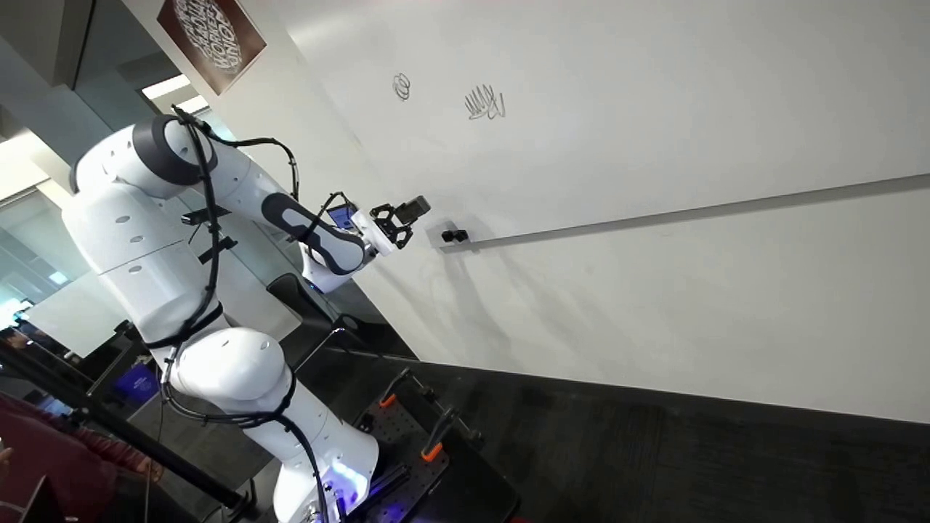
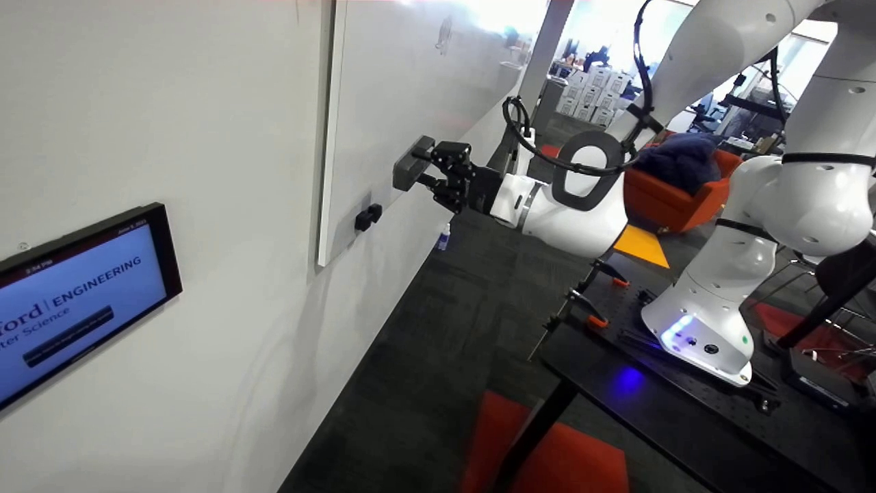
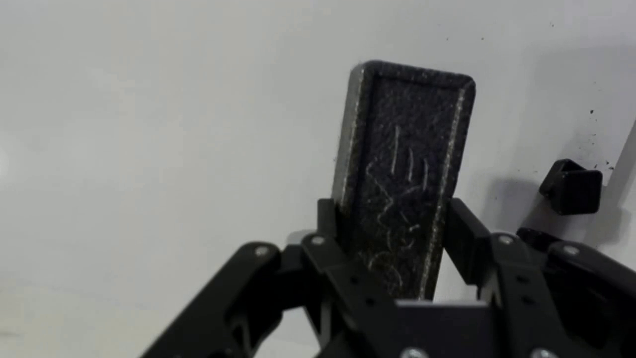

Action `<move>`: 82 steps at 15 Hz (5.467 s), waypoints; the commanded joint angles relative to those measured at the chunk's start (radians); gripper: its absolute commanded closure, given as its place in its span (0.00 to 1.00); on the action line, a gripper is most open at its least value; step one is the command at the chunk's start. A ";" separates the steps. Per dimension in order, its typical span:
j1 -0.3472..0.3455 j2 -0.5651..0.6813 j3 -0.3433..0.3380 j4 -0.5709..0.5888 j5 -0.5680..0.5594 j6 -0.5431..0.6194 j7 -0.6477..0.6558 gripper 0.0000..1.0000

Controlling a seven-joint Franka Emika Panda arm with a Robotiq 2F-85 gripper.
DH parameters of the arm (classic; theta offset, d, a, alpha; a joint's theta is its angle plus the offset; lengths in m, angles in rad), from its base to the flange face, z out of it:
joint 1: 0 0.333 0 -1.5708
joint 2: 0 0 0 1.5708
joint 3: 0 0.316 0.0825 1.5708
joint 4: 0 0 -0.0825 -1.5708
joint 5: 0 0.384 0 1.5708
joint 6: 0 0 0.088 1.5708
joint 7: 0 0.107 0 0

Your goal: Pick up the duster, wipe the board clean and put it down

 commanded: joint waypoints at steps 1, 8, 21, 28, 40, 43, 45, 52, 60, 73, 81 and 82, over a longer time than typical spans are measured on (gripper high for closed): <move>-0.014 -0.092 0.052 -0.031 -0.012 0.176 -0.112 0.69; -0.035 -0.113 0.054 -0.001 0.047 0.174 -0.062 0.69; -0.060 -0.560 -0.200 0.069 0.003 0.570 0.166 0.69; -0.056 -0.543 -0.215 0.089 0.071 0.581 0.114 0.69; -0.050 -0.407 -0.445 0.492 0.126 1.075 0.117 0.69; -0.059 -0.344 -0.435 0.539 0.162 1.037 0.104 0.69; -0.053 -0.307 -0.432 0.575 0.157 1.025 0.121 0.69; -0.041 -0.266 -0.427 0.588 0.153 1.073 0.178 0.69; -0.030 -0.227 -0.427 0.567 0.160 1.147 0.198 0.69; -0.108 -0.428 -0.539 0.371 0.131 1.011 0.263 0.69; -0.123 -0.432 -0.581 0.330 0.148 1.046 0.227 0.44; -0.122 -0.432 -0.581 0.329 0.148 1.046 0.227 0.44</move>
